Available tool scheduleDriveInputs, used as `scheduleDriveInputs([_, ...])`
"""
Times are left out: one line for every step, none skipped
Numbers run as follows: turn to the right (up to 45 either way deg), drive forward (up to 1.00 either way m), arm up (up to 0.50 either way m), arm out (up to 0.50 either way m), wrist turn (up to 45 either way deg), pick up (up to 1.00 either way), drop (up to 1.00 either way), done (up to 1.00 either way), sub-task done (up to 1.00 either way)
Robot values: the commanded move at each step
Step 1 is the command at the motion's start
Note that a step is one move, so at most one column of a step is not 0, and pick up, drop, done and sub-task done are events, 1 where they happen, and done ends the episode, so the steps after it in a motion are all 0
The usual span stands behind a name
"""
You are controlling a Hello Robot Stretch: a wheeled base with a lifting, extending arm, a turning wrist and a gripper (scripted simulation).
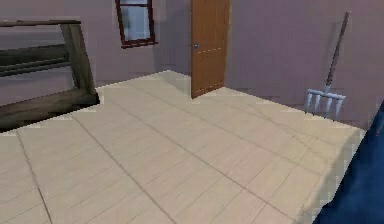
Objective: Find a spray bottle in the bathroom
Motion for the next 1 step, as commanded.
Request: scheduleDriveInputs([-9.0, 0.00, 0.00, 0.00, 0.0, 0.00, 0.00, 0.00, 0.00])
